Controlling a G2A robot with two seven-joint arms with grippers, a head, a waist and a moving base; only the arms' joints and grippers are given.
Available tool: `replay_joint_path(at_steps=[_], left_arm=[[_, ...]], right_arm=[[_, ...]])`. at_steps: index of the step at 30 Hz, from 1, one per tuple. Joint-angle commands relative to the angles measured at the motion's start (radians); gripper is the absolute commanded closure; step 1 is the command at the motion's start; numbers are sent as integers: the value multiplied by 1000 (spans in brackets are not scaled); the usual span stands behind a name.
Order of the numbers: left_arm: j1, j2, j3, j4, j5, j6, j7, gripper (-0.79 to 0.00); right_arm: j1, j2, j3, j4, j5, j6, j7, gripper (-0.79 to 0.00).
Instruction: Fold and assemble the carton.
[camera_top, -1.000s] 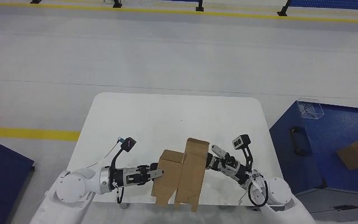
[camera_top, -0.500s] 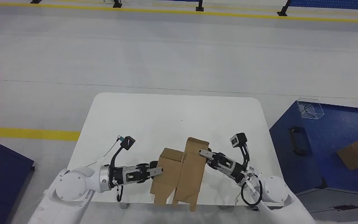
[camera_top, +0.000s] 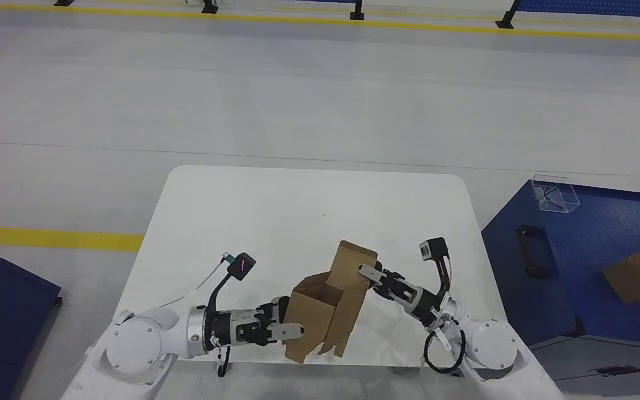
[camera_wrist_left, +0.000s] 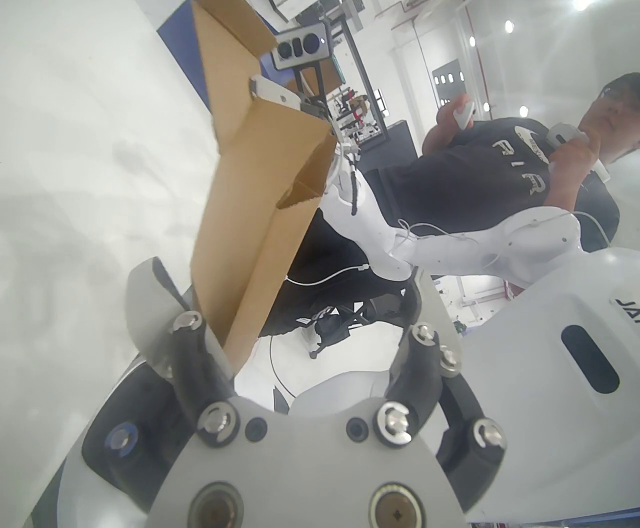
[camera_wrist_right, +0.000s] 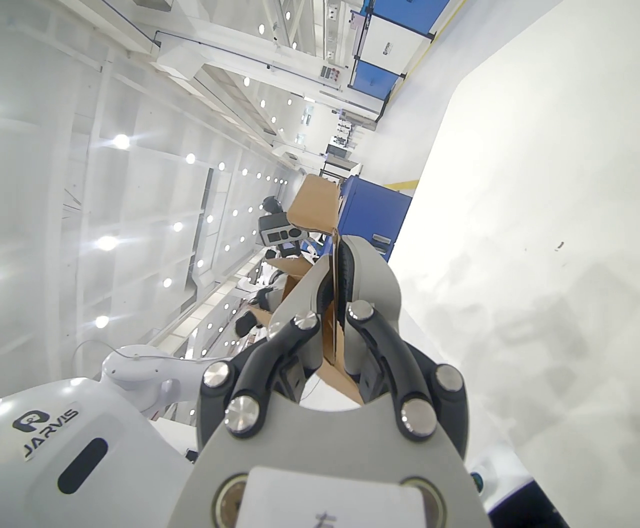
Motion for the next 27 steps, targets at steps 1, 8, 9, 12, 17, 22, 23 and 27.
replay_joint_path(at_steps=[1, 8, 9, 12, 17, 22, 23, 27], left_arm=[[8, 2, 6, -18, -1, -6, -15, -785], [8, 3, 54, -49, 35, -3, -21, -785], [5, 2, 63, -50, 40, -4, -20, -785], [-6, 1, 88, -48, 51, -1, -18, -785], [-28, -3, 128, -34, 62, 5, -6, -785], [-50, -6, 153, -9, 66, 15, 14, -785], [-54, -6, 156, -6, 64, 15, 17, -785], [-61, -6, 158, 9, 48, 11, 31, -785]], right_arm=[[-3, -2, -5, -1, -17, -3, -13, 0], [-8, -11, -45, -4, -57, -13, -53, 0], [-8, -12, -52, -3, -63, -14, -56, 0], [-6, -17, -74, 4, -55, -12, -69, 0], [-2, -26, -105, 20, 11, -10, -64, 0], [5, -31, -106, 44, 83, -9, -51, 0], [7, -31, -101, 50, 93, -10, -49, 0], [7, -31, -77, 60, 124, -12, -44, 0]])
